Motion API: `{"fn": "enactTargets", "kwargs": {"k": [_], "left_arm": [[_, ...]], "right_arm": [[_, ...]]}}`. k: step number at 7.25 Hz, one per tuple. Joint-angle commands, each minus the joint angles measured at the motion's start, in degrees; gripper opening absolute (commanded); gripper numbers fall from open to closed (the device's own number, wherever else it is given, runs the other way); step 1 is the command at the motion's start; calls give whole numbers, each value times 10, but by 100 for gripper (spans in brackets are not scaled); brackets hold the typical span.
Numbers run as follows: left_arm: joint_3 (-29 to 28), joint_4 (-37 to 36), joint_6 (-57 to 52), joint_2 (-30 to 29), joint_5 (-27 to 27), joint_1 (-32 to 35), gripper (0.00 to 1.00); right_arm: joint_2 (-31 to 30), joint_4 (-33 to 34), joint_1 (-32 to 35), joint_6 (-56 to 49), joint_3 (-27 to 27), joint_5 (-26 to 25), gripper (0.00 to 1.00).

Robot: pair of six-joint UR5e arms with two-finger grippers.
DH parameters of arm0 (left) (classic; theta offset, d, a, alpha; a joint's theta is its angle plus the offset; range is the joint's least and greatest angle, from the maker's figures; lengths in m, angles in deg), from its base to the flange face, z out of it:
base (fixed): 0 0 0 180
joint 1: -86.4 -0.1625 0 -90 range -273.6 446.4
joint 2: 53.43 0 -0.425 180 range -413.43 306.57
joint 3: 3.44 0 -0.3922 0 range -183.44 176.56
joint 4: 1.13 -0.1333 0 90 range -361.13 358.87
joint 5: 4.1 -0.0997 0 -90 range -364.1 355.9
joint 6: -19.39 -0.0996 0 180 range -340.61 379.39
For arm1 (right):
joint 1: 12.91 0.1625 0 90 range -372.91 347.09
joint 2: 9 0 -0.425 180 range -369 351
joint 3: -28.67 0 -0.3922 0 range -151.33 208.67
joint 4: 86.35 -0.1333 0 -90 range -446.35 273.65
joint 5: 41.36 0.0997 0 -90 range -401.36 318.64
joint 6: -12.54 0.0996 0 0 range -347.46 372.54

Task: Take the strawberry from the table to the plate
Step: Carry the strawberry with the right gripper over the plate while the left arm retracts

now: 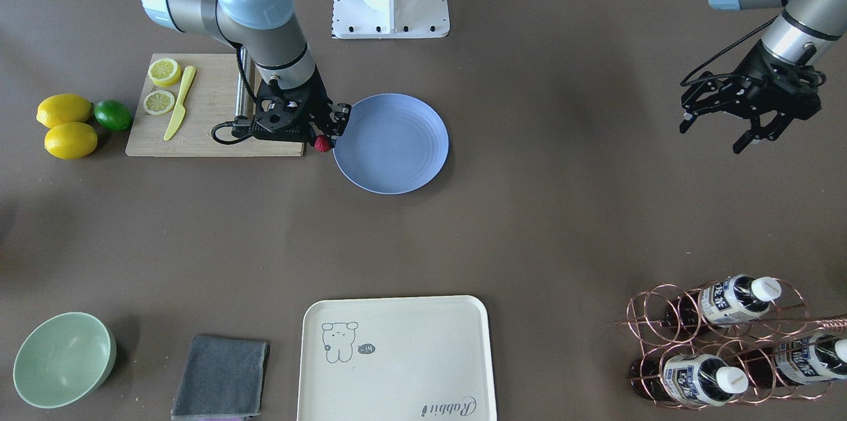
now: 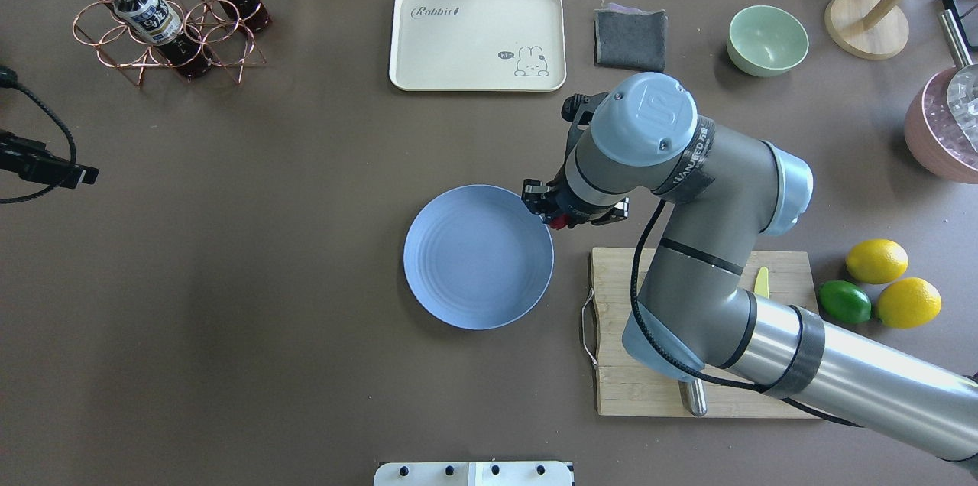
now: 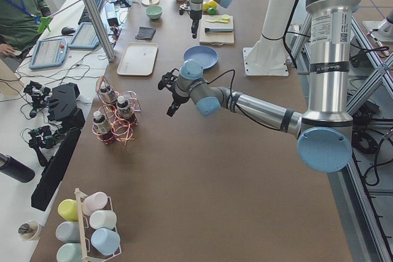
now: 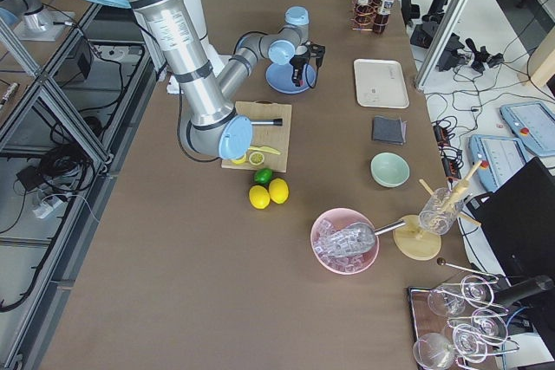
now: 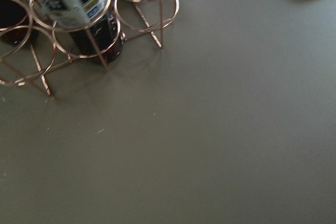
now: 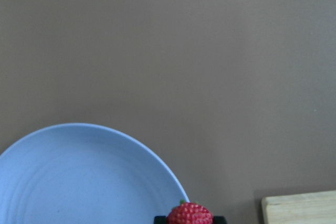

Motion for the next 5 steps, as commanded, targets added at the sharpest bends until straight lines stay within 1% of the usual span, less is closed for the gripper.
{"fn": "enactTargets", "kwargs": {"k": [1, 2, 3, 4, 5], "left_arm": [[-23, 2, -58, 42, 28, 42, 98], [-37, 0, -106, 47, 30, 71, 98], [-56, 1, -115, 45, 59, 93, 98], [-60, 2, -116, 45, 64, 100, 98], [-61, 1, -116, 46, 64, 102, 98]], "right_arm": [[36, 14, -38, 1, 14, -34, 0], [71, 14, -52, 0, 50, -63, 0], [83, 9, -58, 0, 73, -68, 0], [85, 8, -64, -2, 82, -73, 0], [99, 1, -68, -2, 101, -86, 0]]}}
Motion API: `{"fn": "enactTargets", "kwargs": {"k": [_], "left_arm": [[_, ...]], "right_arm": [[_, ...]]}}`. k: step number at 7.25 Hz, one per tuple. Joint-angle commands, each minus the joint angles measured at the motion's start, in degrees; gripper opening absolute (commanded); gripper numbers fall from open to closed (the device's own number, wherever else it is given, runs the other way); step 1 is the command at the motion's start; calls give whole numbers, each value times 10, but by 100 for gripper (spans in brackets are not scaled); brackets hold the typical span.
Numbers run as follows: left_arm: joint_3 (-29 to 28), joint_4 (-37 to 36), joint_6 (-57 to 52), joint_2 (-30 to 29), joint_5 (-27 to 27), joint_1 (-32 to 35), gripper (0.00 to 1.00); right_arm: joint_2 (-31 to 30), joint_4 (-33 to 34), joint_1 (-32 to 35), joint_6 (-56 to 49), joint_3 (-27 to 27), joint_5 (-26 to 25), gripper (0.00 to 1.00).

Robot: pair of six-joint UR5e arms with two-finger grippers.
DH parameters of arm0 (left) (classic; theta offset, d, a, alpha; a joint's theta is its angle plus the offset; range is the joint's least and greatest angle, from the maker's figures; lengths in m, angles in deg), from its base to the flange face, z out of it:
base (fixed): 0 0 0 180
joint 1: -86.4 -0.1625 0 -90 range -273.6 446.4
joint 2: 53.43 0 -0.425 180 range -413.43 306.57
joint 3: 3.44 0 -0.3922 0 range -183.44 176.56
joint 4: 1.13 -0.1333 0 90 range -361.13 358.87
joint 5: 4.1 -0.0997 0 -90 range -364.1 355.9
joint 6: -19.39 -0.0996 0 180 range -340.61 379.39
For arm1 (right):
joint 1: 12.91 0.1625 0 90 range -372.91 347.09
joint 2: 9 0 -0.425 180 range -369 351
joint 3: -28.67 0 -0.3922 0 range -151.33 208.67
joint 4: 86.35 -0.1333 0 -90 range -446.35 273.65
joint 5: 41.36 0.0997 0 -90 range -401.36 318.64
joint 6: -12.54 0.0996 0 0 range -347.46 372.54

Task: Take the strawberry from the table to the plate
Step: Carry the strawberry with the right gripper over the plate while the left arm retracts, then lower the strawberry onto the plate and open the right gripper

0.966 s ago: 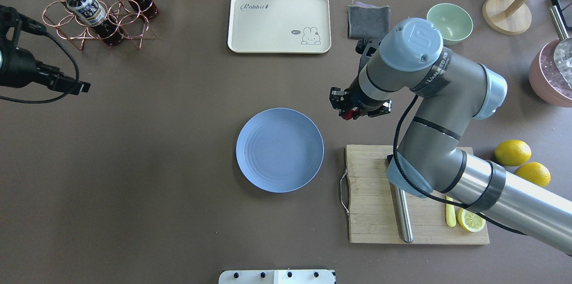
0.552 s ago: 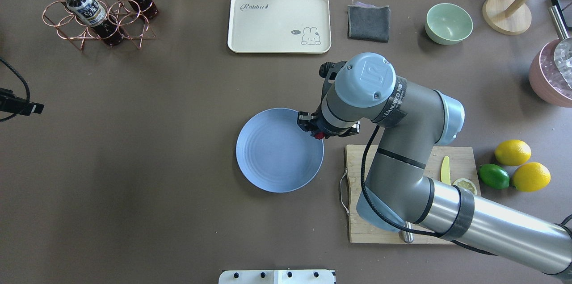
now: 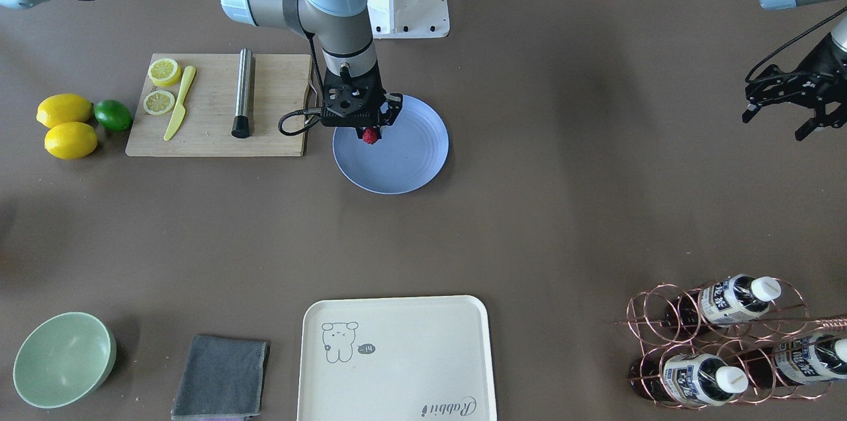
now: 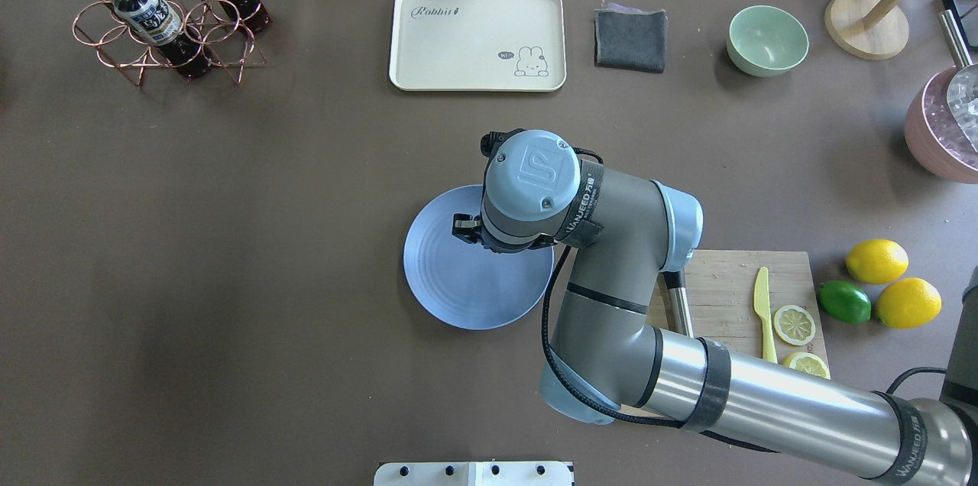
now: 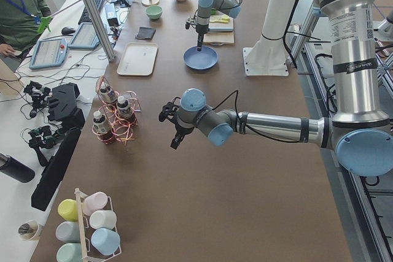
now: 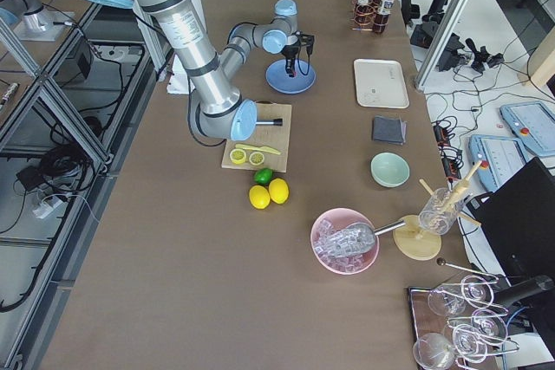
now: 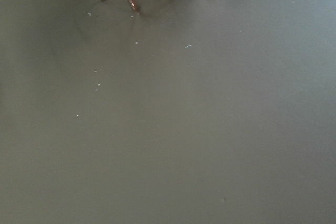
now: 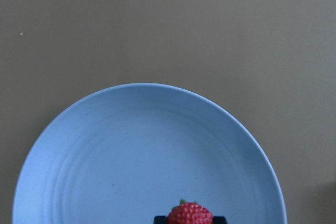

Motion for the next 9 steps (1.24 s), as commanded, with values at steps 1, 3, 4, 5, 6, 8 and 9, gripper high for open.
{"fn": "enactTargets", "kwargs": {"k": [1, 3, 4, 5, 6, 8, 9], "left_arm": [[-6, 0, -4, 1, 5, 7, 98], [-12, 0, -12, 0, 5, 10, 98], [-13, 0, -12, 0, 5, 10, 98], [-13, 0, -13, 0, 5, 10, 98], [-13, 0, -13, -1, 5, 10, 98], [-13, 0, -13, -1, 5, 10, 98], [-13, 0, -13, -1, 5, 11, 98]], "right_arm": [[20, -31, -11, -1, 44, -15, 0], [20, -56, -15, 0, 66, -16, 0], [20, -56, -19, 0, 69, -16, 0], [21, -56, -21, -1, 70, -20, 0], [22, -56, -21, 0, 70, -21, 99], [26, -56, -19, 5, 63, -20, 100], [26, -49, -13, 4, 51, -16, 100]]}}
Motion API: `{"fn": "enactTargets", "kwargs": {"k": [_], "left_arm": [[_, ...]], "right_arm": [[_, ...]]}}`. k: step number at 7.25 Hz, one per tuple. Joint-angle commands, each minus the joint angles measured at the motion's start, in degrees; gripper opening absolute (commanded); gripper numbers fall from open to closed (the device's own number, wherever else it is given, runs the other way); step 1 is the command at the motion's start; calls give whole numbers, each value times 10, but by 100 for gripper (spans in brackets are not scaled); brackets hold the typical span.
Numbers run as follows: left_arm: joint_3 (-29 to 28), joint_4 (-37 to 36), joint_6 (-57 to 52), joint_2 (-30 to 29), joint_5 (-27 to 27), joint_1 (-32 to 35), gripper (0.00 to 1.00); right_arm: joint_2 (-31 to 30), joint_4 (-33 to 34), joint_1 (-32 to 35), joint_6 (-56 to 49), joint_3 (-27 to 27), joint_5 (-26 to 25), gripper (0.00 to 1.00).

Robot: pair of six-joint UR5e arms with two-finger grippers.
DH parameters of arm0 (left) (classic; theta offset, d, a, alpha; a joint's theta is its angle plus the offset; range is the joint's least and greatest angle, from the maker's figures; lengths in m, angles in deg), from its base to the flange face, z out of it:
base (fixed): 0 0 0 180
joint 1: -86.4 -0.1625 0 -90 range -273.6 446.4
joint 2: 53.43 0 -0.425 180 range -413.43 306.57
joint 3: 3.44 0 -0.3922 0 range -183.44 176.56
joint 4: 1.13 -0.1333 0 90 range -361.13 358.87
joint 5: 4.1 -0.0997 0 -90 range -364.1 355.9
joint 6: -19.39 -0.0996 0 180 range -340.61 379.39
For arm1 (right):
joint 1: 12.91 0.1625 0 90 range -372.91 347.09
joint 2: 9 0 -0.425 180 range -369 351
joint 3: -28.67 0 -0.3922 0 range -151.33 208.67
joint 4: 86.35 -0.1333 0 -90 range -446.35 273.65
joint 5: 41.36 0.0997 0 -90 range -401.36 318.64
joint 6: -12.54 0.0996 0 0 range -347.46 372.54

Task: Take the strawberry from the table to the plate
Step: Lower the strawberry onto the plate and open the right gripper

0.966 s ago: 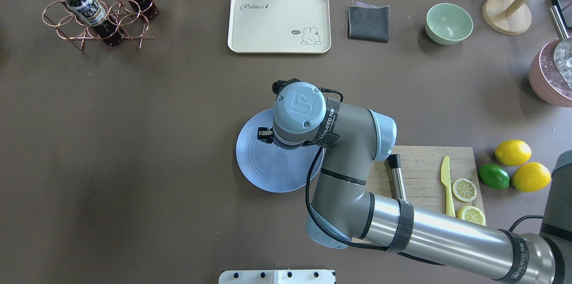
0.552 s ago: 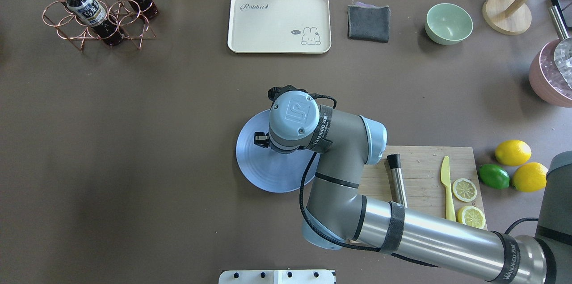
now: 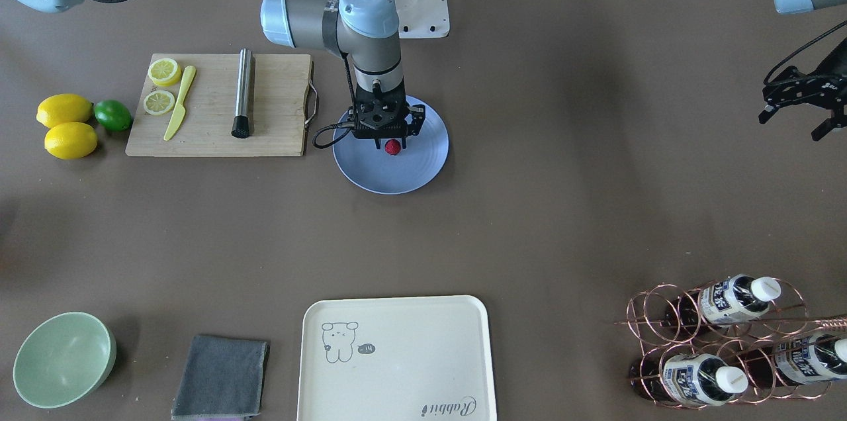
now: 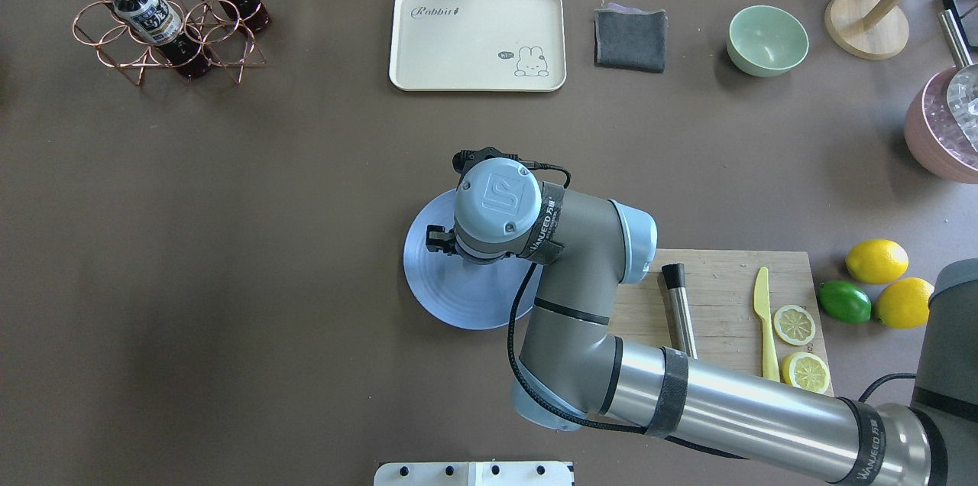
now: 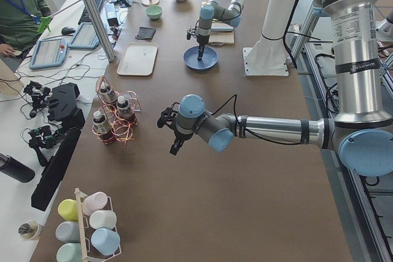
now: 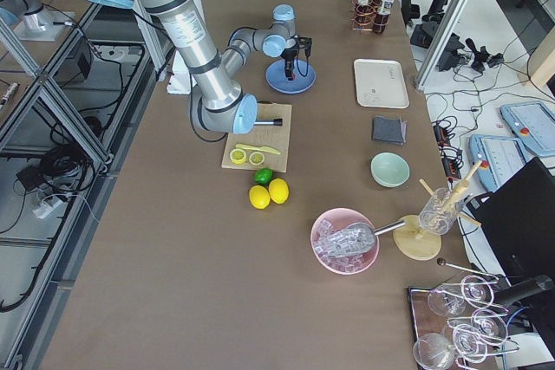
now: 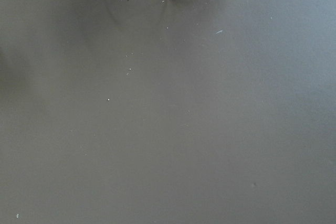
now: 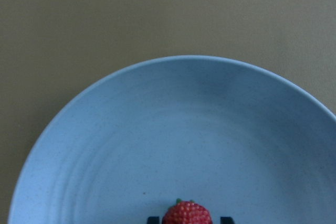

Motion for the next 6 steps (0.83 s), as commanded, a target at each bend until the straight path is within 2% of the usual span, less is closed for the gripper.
{"fn": "enactTargets", "kwargs": {"k": [1, 2, 3, 6], "left_arm": [[2, 0, -3, -1, 0, 3, 98], [1, -10, -37, 0, 0, 18, 98], [3, -56, -94, 4, 0, 50, 98], [7, -175, -222, 0, -2, 149, 98]], "right_arm": [[-16, 22, 24, 0, -42, 21, 100], [-54, 62, 57, -9, -98, 67, 100], [-102, 71, 97, -57, -138, 107, 100], [-280, 69, 236, -293, -223, 206, 100]]}}
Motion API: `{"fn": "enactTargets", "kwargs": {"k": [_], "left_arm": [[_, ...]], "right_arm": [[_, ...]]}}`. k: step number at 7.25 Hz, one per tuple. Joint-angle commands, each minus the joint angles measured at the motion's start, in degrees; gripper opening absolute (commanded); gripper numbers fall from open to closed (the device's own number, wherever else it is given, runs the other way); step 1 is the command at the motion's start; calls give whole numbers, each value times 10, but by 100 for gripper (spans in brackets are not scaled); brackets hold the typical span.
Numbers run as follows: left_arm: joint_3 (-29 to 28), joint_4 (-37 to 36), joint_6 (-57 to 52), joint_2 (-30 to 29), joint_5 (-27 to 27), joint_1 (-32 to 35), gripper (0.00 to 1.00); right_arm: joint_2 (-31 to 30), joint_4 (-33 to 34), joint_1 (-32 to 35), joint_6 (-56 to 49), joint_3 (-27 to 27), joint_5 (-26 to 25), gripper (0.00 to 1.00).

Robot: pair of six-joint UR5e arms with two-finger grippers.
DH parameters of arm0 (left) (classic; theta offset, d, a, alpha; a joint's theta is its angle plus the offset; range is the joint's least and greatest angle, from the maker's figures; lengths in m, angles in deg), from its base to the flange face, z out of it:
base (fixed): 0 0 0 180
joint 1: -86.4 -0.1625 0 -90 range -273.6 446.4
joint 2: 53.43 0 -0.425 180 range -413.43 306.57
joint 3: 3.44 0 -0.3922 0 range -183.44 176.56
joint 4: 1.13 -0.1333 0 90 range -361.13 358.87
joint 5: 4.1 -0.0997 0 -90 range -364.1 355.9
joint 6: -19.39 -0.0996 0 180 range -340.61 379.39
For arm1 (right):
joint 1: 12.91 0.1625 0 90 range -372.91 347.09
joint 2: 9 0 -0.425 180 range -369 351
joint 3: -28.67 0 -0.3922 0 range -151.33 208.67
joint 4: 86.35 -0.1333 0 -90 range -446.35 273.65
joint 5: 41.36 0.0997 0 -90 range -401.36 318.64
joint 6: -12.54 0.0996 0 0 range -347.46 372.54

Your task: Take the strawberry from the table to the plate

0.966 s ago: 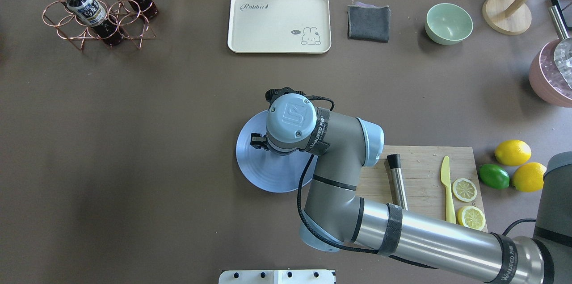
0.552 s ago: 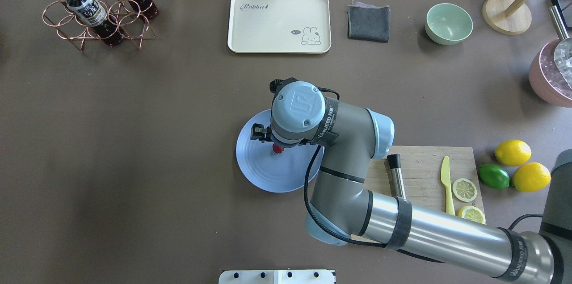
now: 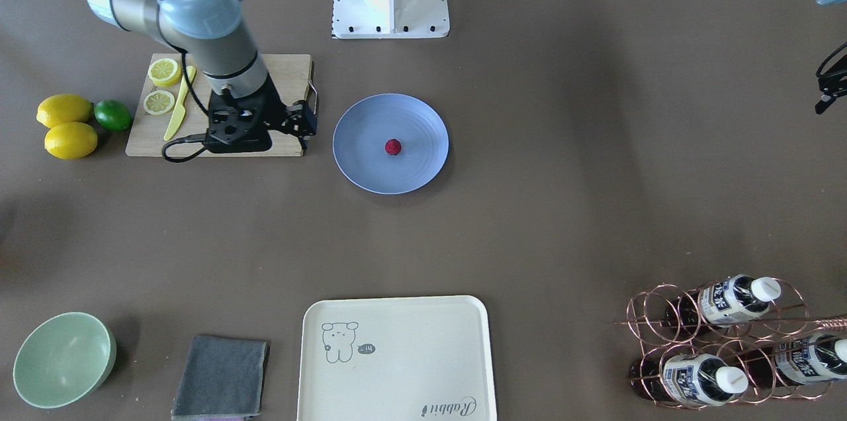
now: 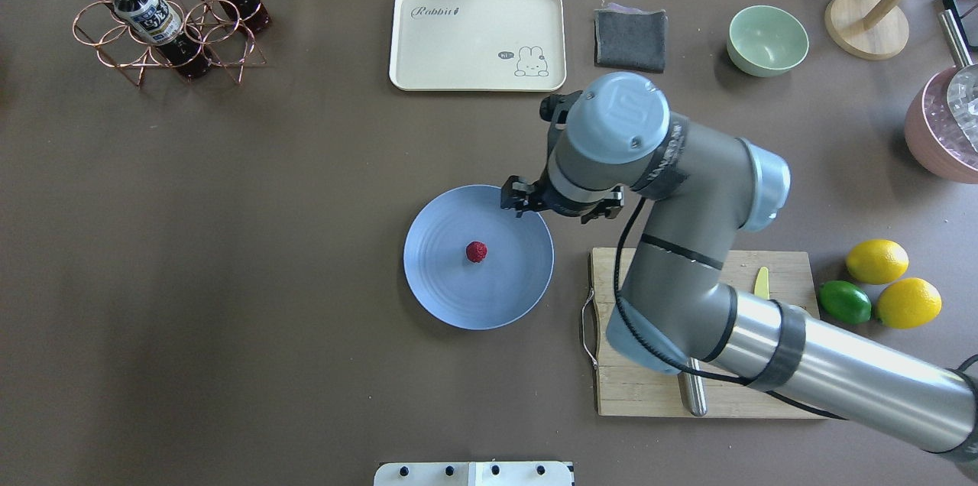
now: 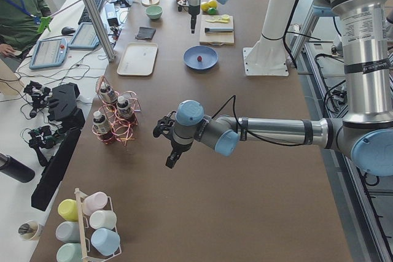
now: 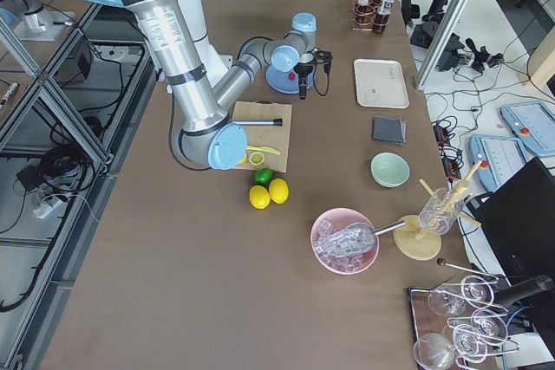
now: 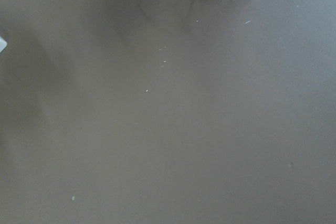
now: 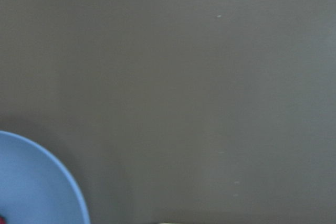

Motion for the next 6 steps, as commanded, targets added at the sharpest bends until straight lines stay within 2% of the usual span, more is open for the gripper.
{"fn": "enactTargets", "kwargs": {"k": [1, 2, 4, 6], "left_arm": [[2, -91, -96, -8, -4, 60, 98], [3, -141, -129, -26, -4, 73, 98], [3, -161, -132, -37, 0, 77, 98], [4, -161, -128, -39, 2, 76, 98]], "right_arm": [[-126, -4, 108, -175, -33, 57, 100], [-176, -4, 174, -262, -33, 80, 100], [-259, 3, 323, -474, -11, 133, 100], [-261, 65, 442, -650, 45, 147, 100]]}}
